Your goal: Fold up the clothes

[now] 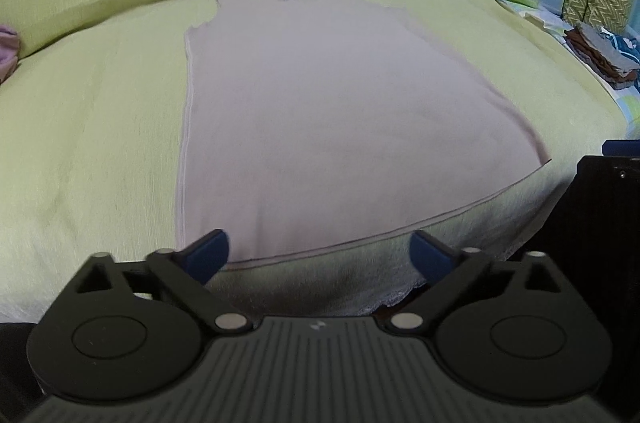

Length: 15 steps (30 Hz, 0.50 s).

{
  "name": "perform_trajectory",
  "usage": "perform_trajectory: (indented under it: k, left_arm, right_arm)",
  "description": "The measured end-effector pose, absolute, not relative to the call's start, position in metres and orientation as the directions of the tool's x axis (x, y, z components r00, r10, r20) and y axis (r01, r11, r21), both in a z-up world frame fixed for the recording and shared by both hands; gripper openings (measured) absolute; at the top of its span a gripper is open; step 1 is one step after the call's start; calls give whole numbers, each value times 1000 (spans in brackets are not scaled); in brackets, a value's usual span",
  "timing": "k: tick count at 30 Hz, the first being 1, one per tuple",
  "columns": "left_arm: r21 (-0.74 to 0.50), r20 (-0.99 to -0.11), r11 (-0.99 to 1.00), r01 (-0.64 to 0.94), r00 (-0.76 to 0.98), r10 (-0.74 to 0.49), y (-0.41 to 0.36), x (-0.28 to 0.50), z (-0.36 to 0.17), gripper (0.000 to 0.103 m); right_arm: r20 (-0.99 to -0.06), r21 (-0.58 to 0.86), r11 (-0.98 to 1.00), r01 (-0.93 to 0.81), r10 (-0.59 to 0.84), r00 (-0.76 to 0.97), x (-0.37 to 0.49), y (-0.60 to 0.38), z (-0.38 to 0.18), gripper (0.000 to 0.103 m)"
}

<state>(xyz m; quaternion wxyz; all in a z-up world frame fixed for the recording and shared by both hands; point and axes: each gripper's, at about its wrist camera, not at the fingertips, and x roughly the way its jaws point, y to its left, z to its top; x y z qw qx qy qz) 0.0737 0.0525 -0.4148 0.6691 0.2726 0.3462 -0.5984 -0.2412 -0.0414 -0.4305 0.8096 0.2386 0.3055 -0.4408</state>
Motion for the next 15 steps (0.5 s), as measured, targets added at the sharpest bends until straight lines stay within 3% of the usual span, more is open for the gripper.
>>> perform_trajectory:
  k: [9,15]
  left_arm:
    - [-84,-797,207,975,59,-602,34,97,-432,102]
    - [-57,-826,195,979,63,-560,6,109,-431,102]
  right_arm:
    - [-697,115,484,868,-583,417,-228,-52,-432,101]
    - [-760,122,452,884,-530,376,-209,-85,-439,101]
